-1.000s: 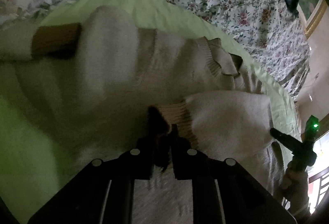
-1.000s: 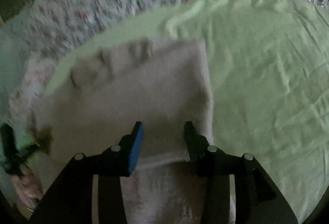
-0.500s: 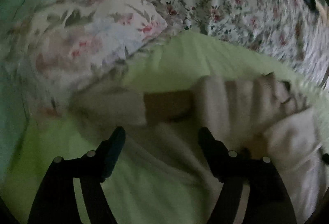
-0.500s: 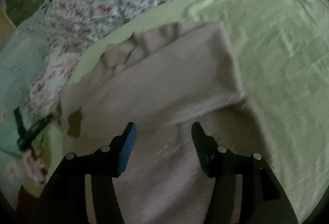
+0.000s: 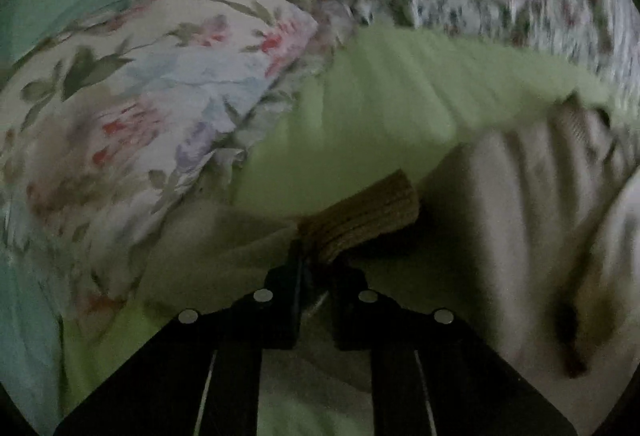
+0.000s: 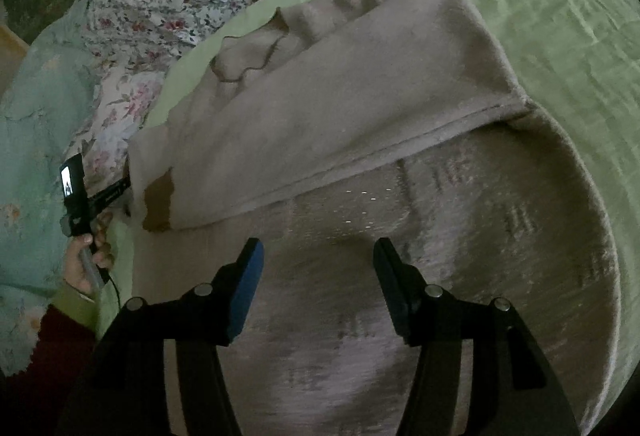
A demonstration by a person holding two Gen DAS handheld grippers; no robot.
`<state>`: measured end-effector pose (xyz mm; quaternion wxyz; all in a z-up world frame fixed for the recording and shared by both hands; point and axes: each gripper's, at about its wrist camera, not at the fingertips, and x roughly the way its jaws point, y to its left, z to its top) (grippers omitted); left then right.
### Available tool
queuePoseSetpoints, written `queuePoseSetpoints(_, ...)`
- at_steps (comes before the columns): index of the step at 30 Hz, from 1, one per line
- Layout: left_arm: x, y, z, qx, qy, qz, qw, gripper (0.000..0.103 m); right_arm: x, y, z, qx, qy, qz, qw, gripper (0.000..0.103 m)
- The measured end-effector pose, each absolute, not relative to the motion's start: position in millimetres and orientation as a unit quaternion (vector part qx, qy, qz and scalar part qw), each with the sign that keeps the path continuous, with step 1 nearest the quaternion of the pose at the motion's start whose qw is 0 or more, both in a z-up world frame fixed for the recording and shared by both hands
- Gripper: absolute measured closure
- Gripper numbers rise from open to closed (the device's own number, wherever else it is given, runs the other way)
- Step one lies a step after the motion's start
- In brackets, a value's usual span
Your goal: Fold small clothes
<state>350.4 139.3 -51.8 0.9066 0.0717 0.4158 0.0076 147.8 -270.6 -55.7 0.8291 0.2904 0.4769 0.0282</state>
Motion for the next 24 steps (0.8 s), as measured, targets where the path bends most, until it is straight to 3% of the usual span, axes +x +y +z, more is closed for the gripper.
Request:
queuePoseSetpoints(7,287,130,2,-0.080,0.363,-0.065,0.926,0.094,143,-267,-43,0.297,0.455,0.039,0.838,0.044)
queuePoseSetpoints(14,258,25,35,-0.118,0.336,-0.171,0.919,0.094,129,-276,-33,0.313,0.434,0.038,0.844,0.044)
queuePoseSetpoints(24,281,-147,-16,-0.057,0.399,-0.277,0.872,0.094,107,-322,-34,0.342,0.412,0.000,0.845,0.044)
